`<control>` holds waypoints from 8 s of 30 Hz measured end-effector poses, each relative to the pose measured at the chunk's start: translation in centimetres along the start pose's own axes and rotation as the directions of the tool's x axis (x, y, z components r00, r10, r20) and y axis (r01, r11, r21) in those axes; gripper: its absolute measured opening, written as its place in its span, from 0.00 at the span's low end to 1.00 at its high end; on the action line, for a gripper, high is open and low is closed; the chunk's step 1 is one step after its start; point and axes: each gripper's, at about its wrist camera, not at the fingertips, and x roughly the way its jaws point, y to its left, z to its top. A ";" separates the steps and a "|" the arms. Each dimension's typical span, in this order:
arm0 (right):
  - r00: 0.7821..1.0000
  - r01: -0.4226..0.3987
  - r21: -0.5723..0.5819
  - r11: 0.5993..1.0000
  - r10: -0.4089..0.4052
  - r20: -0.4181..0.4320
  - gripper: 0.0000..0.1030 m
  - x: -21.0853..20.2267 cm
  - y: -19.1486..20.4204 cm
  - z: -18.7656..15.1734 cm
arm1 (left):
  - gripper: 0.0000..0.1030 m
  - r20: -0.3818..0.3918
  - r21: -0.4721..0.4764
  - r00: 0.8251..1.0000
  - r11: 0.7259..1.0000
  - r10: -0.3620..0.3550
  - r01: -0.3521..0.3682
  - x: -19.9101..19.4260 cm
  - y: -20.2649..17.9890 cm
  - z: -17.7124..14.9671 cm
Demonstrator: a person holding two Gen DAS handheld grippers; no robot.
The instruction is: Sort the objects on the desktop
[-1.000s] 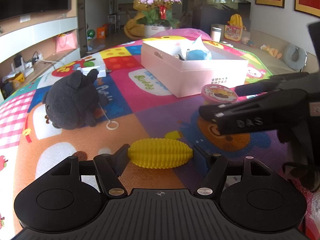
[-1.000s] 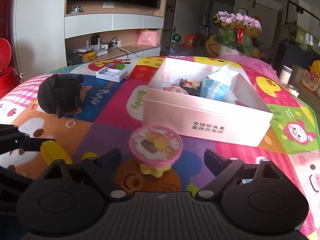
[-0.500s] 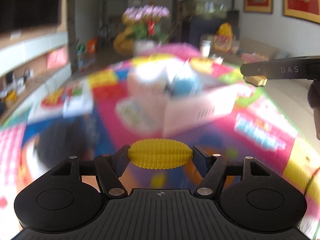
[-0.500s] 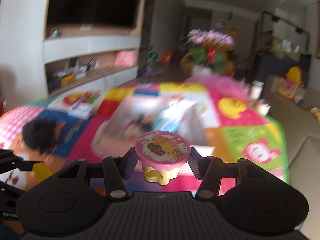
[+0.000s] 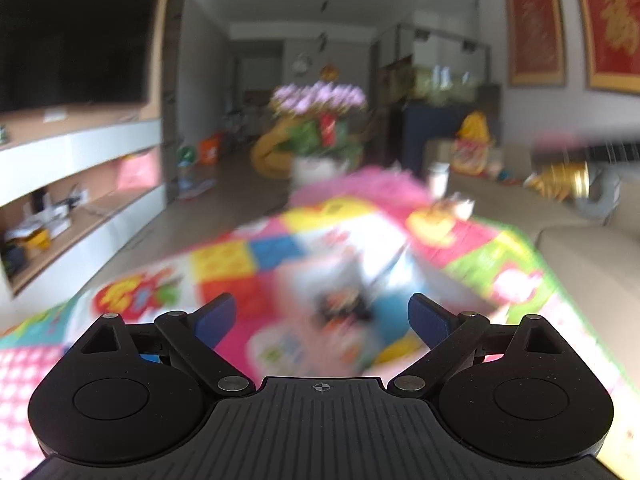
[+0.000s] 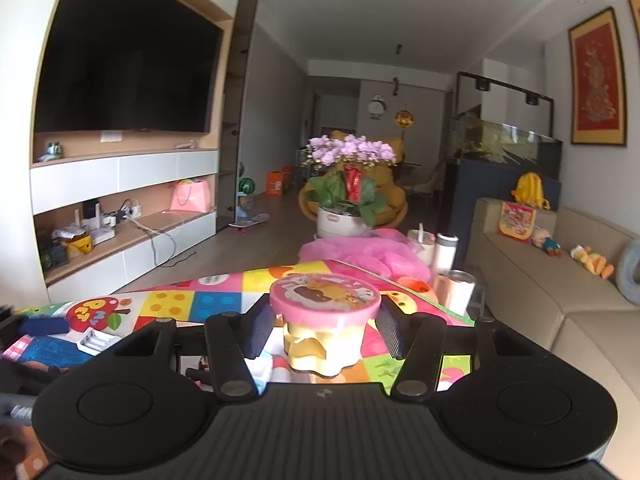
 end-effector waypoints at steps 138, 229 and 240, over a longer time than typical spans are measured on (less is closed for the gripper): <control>0.908 -0.079 0.087 0.993 0.107 -0.406 1.00 1.8 5.3 -17.4 | 0.92 -0.232 0.139 0.969 0.989 0.086 -0.054 -2.5 8.0 -10.8; 0.882 -0.115 0.198 0.973 0.192 -0.429 1.00 4.3 -0.2 -16.1 | 1.00 -0.249 -0.111 0.954 0.974 0.164 -0.197 1.6 8.6 -9.1; 0.848 -0.164 0.200 0.966 0.242 -0.471 1.00 8.6 3.6 -15.2 | 1.00 -0.252 -0.152 0.956 0.970 0.149 -0.192 1.4 9.2 -9.3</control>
